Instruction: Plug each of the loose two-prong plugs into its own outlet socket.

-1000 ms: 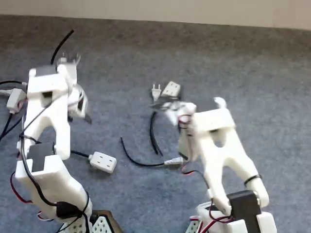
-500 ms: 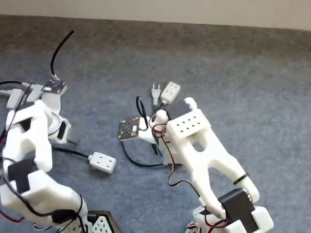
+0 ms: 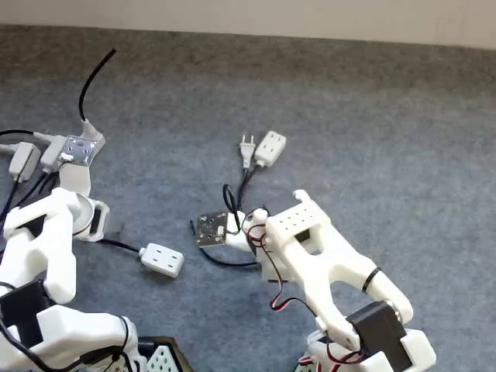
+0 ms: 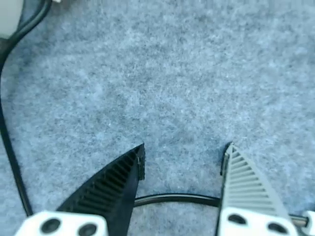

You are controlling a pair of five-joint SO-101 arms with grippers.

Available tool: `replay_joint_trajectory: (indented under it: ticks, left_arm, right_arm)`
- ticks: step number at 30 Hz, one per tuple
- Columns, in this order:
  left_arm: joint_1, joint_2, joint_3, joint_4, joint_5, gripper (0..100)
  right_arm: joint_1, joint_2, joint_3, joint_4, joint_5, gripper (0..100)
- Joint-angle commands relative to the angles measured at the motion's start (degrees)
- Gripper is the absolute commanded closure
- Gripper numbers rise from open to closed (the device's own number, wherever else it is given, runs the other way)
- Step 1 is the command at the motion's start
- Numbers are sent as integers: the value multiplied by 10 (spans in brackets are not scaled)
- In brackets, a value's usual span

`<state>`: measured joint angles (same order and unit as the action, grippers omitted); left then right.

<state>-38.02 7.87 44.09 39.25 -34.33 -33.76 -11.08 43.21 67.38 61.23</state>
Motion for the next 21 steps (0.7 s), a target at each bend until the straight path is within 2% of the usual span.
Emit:
replay_joint_trajectory:
  ticks: [1, 7, 13, 21]
  left_arm:
    - [-48, 29, 8, -24, -14, 771]
    - [-48, 39, 7, -24, -14, 771]
    - [-48, 37, 7, -24, -14, 771]
    - [-47, 39, 8, -24, -14, 771]
  right_arm:
    - [-8, -7, 2, -29, -5, 764]
    - [-26, -6, 27, -67, -39, 768]
    - [-50, -7, 67, -88, -49, 893]
    - [-51, -7, 65, -88, -50, 893]
